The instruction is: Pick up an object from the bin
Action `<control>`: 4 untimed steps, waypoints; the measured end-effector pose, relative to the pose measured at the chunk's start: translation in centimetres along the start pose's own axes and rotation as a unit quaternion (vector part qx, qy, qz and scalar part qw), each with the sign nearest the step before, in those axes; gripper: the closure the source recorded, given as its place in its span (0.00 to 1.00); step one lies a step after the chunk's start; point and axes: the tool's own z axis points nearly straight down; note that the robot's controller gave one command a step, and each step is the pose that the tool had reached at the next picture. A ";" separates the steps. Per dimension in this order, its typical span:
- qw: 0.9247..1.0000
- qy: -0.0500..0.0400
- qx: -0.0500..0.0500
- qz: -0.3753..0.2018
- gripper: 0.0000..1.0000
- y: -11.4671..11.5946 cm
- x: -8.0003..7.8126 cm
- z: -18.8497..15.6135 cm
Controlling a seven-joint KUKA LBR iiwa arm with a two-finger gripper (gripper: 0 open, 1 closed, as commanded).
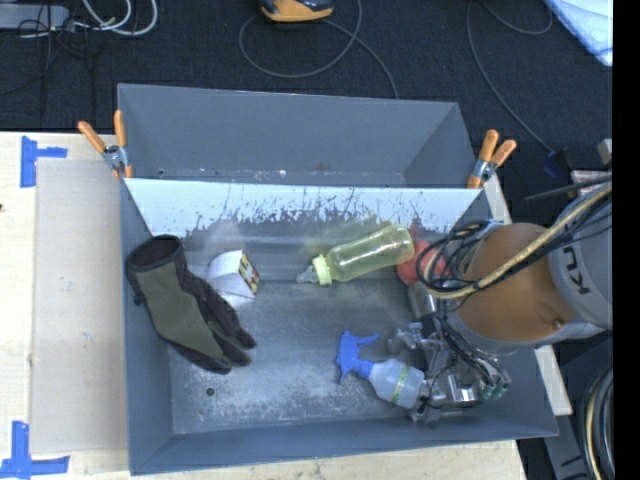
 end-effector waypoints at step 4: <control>1.000 0.003 -0.001 -0.023 0.00 4.5 -2.0 -13.6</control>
Offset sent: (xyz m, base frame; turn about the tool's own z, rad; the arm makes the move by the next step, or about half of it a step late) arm 0.0000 0.0000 0.0000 0.0000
